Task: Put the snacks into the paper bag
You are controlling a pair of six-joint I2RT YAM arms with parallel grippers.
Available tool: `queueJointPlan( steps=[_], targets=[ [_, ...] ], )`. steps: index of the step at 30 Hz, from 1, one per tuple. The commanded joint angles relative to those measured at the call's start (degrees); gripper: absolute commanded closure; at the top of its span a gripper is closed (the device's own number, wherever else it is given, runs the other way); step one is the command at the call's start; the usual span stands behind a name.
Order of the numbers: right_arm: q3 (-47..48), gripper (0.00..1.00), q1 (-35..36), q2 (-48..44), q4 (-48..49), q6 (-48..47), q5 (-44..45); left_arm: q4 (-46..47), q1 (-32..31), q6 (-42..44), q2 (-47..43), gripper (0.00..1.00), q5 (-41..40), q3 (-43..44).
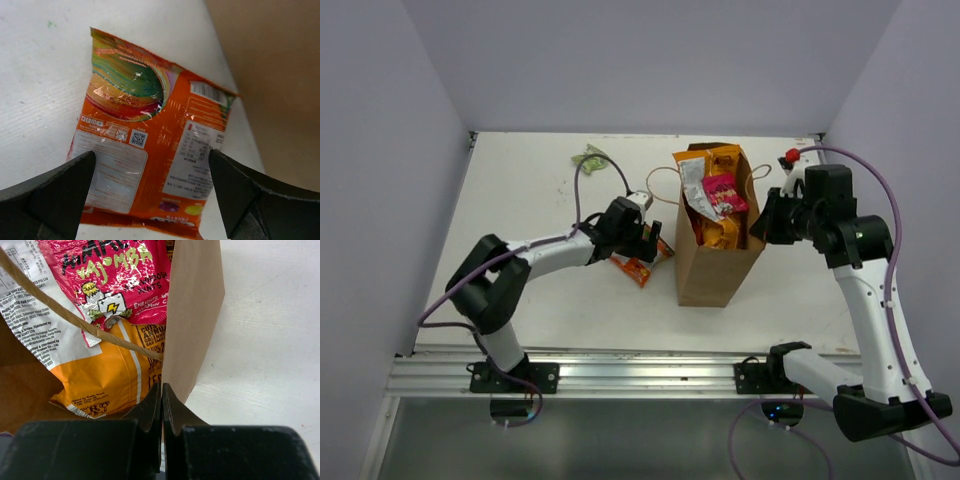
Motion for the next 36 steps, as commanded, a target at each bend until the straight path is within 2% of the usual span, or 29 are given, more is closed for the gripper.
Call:
queueJointPlan(
  steps=[1,2,4,5,6,7,8,12,13,15,18,20,24,28,36],
  targets=[
    [1.1,1.00,0.2,-1.9,-0.1,0.4,-0.7,1.4,-0.1,2.4,4.8,0.00,-0.3,1.9],
    [1.2,1.00,0.2,-2.1,-0.1,0.5,-0.6,0.9,-0.2,2.4,5.8,0.00,-1.1,2.2],
    [1.5,1.00,0.1,-2.0,-0.4,0.3,-0.4,-0.8,-0.4,2.8,8.0,0.09,-2.3,3.1],
    [1.6,1.00,0.1,-2.0,-0.4,0.3,-0.4,-1.2,-0.5,2.8,8.9,0.35,-2.9,3.2],
    [1.6,1.00,0.2,-1.8,-0.2,0.3,-0.4,-1.5,-0.7,2.9,9.2,0.49,-3.5,3.3],
    [1.6,1.00,0.2,-1.8,-0.2,0.4,-0.4,-2.1,-0.9,3.0,9.3,0.67,-3.9,3.5],
    [1.6,1.00,0.2,-1.6,-0.1,0.4,-0.5,-2.6,-0.9,2.9,9.0,1.00,-5.8,3.6],
    [1.6,1.00,0.2,-1.1,0.1,0.4,-0.9,-6.6,-0.9,1.9,4.4,1.00,-12.6,4.5],
    [1.6,1.00,0.2,-1.1,0.1,0.4,-1.0,-8.2,-0.6,1.2,3.1,1.00,-17.0,5.3],
    [2.0,1.00,0.2,-0.9,0.1,0.4,-1.0,-13.8,1.8,-1.0,-1.5,1.00,-21.3,9.3],
    [1.8,1.00,0.2,-0.8,0.3,0.3,-1.2,-15.4,4.9,0.5,-8.5,1.00,-27.6,18.3],
    [1.8,1.00,0.1,-0.7,0.3,0.2,-1.3,-13.5,5.0,5.0,-11.4,1.00,-24.9,23.7],
    [1.3,1.00,0.1,-0.3,1.2,0.1,-2.2,-10.5,3.3,8.0,-10.2,1.00,-14.5,43.0],
    [1.1,1.00,0.3,-0.1,1.6,0.3,-2.5,-9.7,-2.3,8.6,-6.1,1.00,-4.1,52.7],
    [1.6,1.00,0.2,-0.2,1.3,0.1,-2.2,-8.5,-10.3,4.6,-1.1,1.00,9.6,47.8]
  ],
)
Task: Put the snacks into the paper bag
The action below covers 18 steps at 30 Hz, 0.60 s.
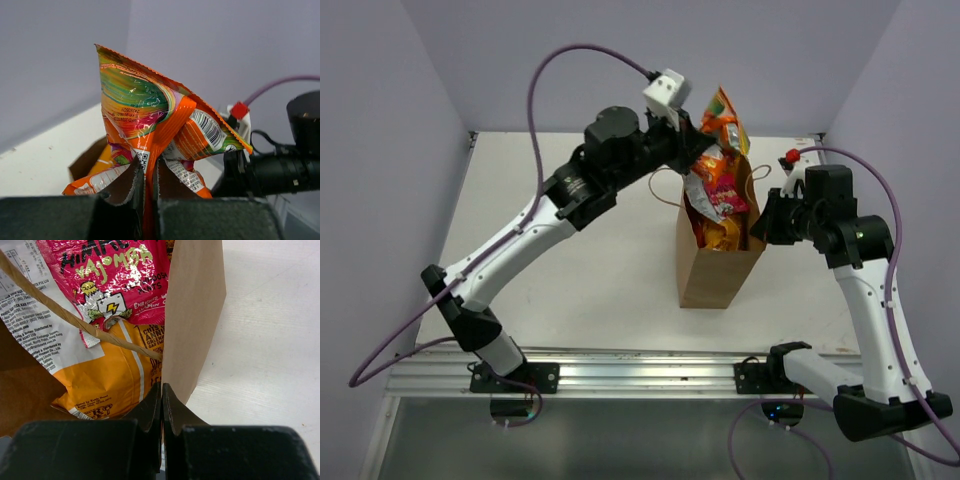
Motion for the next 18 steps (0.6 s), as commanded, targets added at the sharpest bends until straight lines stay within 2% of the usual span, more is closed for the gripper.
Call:
queueJointPlan(
  steps=[1,7,8,9,11,12,14,16,18],
  targets=[
    [1.4,1.00,0.2,-0.3,1.7,0.1,-2.1,-1.6,-1.9,-1.2,5.4,1.00,8.5,-3.0],
    [1.0,1.00,0.1,-0.5,1.7,0.4,-2.0,-7.2,-4.3,1.1,8.9,0.99,7.0,-4.1],
    [0.9,1.00,0.2,-0.7,1.7,0.5,-1.9,-7.7,-4.3,1.2,8.9,0.73,6.8,-4.0],
    [0.8,1.00,0.2,-0.7,1.7,0.5,-2.0,-7.6,-4.3,1.4,8.5,0.53,6.4,-4.1],
    [0.5,1.00,0.1,-0.8,1.7,0.5,-2.0,-7.2,-4.3,1.9,7.8,0.38,5.8,-3.4],
    [0.4,1.00,0.2,-0.7,1.8,0.5,-2.1,-7.2,-4.3,2.0,7.3,0.20,4.4,-2.6],
    [0.4,1.00,0.2,-0.7,1.9,0.5,-2.3,-7.9,-4.3,2.4,6.9,0.08,2.8,0.4],
    [0.6,1.00,0.2,-0.6,1.8,0.6,-2.3,-8.9,-4.4,3.0,6.1,0.08,0.1,2.8],
    [0.8,1.00,0.2,-0.6,1.6,0.5,-2.1,-10.1,-4.4,3.8,5.2,0.08,-7.0,7.5]
  ],
)
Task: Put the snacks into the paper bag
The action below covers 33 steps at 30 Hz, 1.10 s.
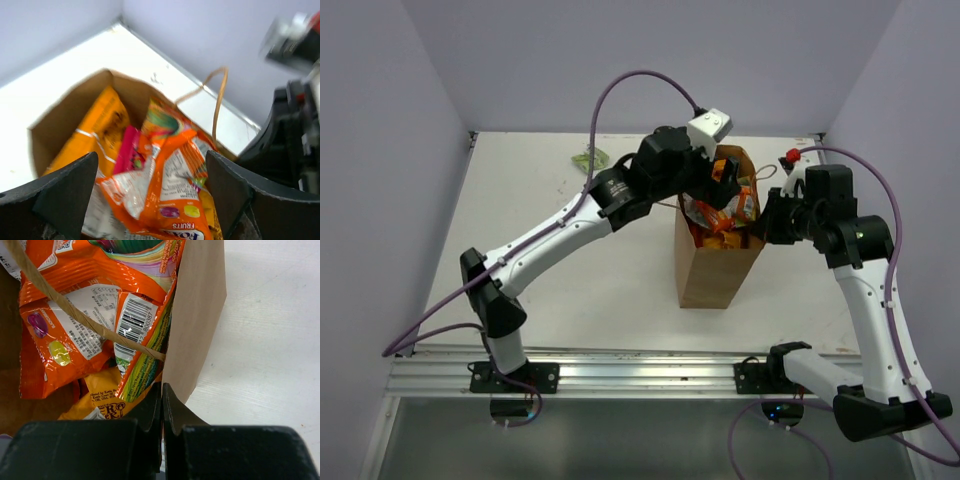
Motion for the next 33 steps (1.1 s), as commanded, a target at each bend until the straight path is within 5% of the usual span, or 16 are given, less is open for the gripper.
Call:
queueJointPlan(
  steps=[1,5,7,11,14,22,33],
  targets=[
    [0.8,1.00,0.2,-0.6,1.2,0.5,-2.1,-1.6,-0.1,2.9,-5.3,0.08,-10.4,9.7],
    [1.3,1.00,0.2,-0.5,1.0,0.4,-1.9,-2.2,0.6,5.2,-7.2,0.00,-25.5,13.3],
    [1.6,1.00,0.1,-0.3,1.1,0.4,-1.8,-2.6,5.2,4.0,-7.3,0.00,-25.0,10.4],
    [2.3,1.00,0.2,0.1,1.3,0.3,-2.0,-4.9,27.3,-5.9,-3.0,0.00,-16.1,2.0],
    [3.0,1.00,0.2,0.6,1.5,0.1,-1.9,-8.0,35.6,-6.2,5.5,0.00,-16.2,2.4],
    [3.4,1.00,0.2,2.5,2.2,0.0,-1.7,-0.8,40.6,-4.5,20.5,0.00,-15.5,5.7],
    [3.8,1.00,0.2,5.6,1.2,0.5,-1.6,5.8,41.5,-1.9,29.1,0.00,-12.8,8.7]
  ],
)
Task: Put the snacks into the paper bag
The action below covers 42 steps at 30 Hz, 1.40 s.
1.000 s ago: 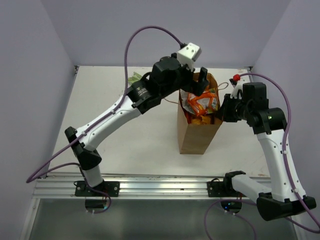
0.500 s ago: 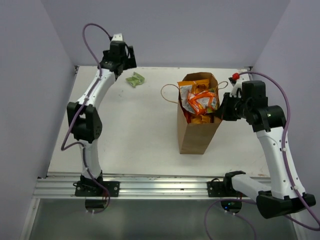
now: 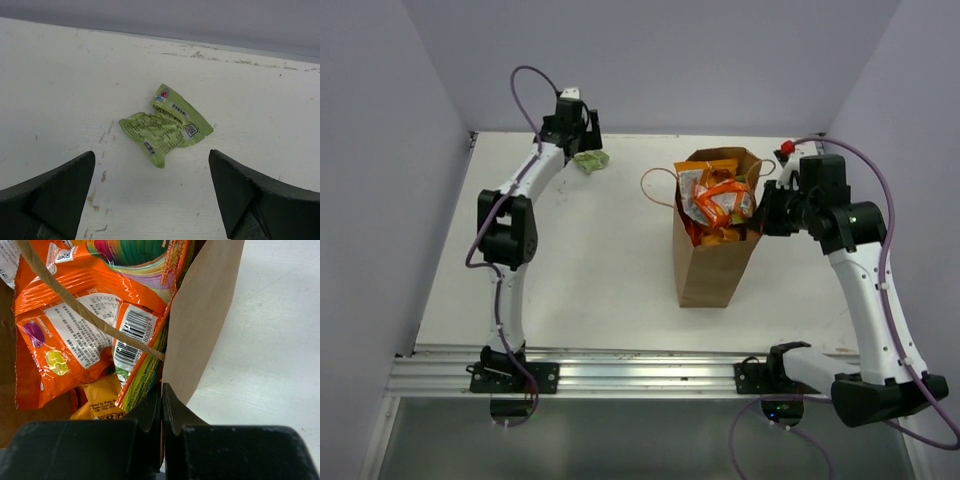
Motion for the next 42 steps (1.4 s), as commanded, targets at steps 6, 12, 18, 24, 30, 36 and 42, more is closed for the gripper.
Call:
queueJointPlan(
  steps=[6,12,18,24,30,36,42],
  targets=[
    [5.4,1.00,0.2,5.0,-0.8,0.3,-1.6,6.0,0.9,1.5,10.4,0.00,2.6,7.1],
    [8.4,1.00,0.4,8.5,-1.6,0.3,-2.2,6.5,0.9,2.0,15.5,0.00,2.7,7.3],
    [9.5,1.00,1.1,9.9,-1.5,0.8,-2.2,7.6,1.6,1.9,18.3,0.00,3.1,7.2],
    [8.9,1.00,1.4,9.8,-1.6,1.1,-1.9,7.8,2.5,1.2,19.1,0.62,3.8,7.0],
    [8.9,1.00,1.7,9.8,-1.4,1.4,-1.9,8.1,3.1,0.5,19.0,1.00,3.9,7.4],
    [8.4,1.00,2.0,9.6,-1.2,1.6,-1.9,8.5,3.3,1.1,18.3,1.00,3.6,6.2],
    [8.1,1.00,2.2,9.6,-1.2,1.8,-1.9,10.4,3.4,0.6,14.9,1.00,1.9,3.8]
  ],
)
